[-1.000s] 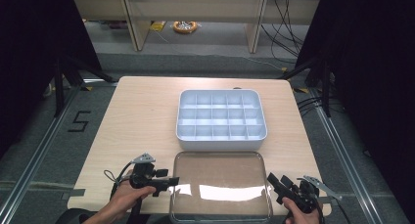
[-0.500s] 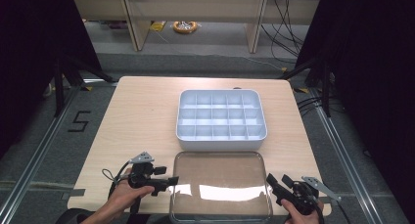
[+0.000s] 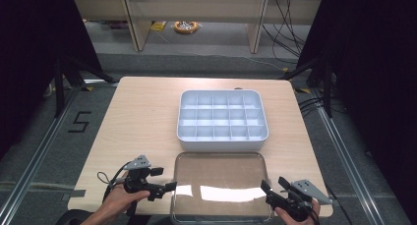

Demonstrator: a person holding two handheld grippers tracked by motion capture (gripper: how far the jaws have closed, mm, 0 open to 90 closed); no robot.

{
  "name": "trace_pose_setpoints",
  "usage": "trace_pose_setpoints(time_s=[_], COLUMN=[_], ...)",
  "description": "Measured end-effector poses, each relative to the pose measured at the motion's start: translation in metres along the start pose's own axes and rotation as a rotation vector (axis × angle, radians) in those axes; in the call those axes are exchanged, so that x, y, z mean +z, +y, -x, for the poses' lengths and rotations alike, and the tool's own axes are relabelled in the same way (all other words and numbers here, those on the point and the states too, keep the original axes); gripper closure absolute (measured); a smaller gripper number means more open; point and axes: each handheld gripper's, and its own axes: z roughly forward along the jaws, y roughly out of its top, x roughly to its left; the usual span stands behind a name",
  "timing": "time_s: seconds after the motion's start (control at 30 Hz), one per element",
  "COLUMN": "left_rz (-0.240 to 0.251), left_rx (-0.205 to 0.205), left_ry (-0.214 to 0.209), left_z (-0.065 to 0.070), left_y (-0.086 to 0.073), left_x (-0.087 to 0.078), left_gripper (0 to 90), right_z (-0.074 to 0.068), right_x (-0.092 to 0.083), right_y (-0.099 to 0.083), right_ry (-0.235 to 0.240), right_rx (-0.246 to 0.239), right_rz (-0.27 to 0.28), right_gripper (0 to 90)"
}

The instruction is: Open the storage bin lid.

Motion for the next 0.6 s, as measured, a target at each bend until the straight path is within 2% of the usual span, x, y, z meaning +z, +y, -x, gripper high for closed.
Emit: trace_pose_setpoints(time_s=[0.03,0.07,0.1,0.13,0.17,0.2,0.27,0.3,0.33,0.37,0.4,0.43,0.47,0.5,0.53,0.57,0.6], left_rz=[0.0,-0.001,-0.005,-0.005,0.004,0.004,0.007,0.01,0.002,0.008,0.0,0.005,0.004,0.006,0.011,0.005,0.01], left_rx=[0.0,0.009,0.022,0.022,0.023,0.023,0.032,0.039,0.039,0.034,0.035,0.03,0.046,0.043,0.041,0.051,0.046], left_ry=[0.0,0.001,0.009,0.009,0.001,0.001,0.001,0.007,-0.001,0.008,0.001,0.001,-0.014,-0.013,-0.001,-0.006,-0.007], left_z=[0.0,0.002,0.002,0.002,0.004,0.004,0.006,0.006,0.005,0.006,0.005,0.005,0.003,0.003,0.004,0.004,0.004], left_y=[0.0,-0.002,-0.002,-0.002,-0.004,-0.004,-0.006,-0.008,-0.008,-0.01,-0.01,-0.011,-0.011,-0.012,-0.013,-0.013,-0.014], left_x=[0.0,-0.002,-0.004,-0.004,-0.006,-0.006,-0.01,-0.011,-0.013,-0.013,-0.014,-0.014,-0.014,-0.015,-0.015,-0.016,-0.016], left_gripper=[14.7,14.7,14.7,14.7,14.7,14.8,14.8,14.8,14.9,14.9,14.9,14.9,14.9,14.9,14.9,14.9,14.9], right_z=[-0.001,-0.003,-0.006,-0.006,-0.007,-0.009,-0.009,-0.012,-0.01,-0.012,-0.015,-0.013,-0.015,-0.014,-0.016,-0.019,-0.015], right_x=[-0.001,-0.001,-0.004,-0.004,-0.006,-0.007,-0.011,-0.01,-0.011,-0.01,-0.013,-0.011,-0.013,-0.012,-0.014,-0.017,-0.015], right_y=[-0.001,-0.003,-0.004,-0.004,-0.006,-0.008,-0.009,-0.011,-0.011,-0.013,-0.013,-0.014,-0.015,-0.016,-0.016,-0.018,-0.018], right_ry=[-0.008,-0.017,-0.002,-0.002,-0.008,-0.007,-0.006,-0.002,0.009,0.013,-0.01,0.022,0.007,0.011,0.013,-0.017,0.028], right_rx=[-0.012,-0.003,0.021,0.021,-0.001,0.015,-0.026,0.006,-0.026,-0.021,-0.001,-0.039,-0.033,-0.05,-0.034,0.0,-0.038], right_rz=[-0.01,0.0,-0.014,-0.014,-0.021,-0.014,-0.034,-0.033,-0.04,-0.024,-0.063,-0.041,-0.048,-0.049,-0.048,-0.078,-0.054], right_gripper=[30.6,30.3,30.2,30.2,30.0,29.7,29.5,29.5,29.4,29.4,29.3,29.3,29.2,29.1,29.0,28.8,28.8])
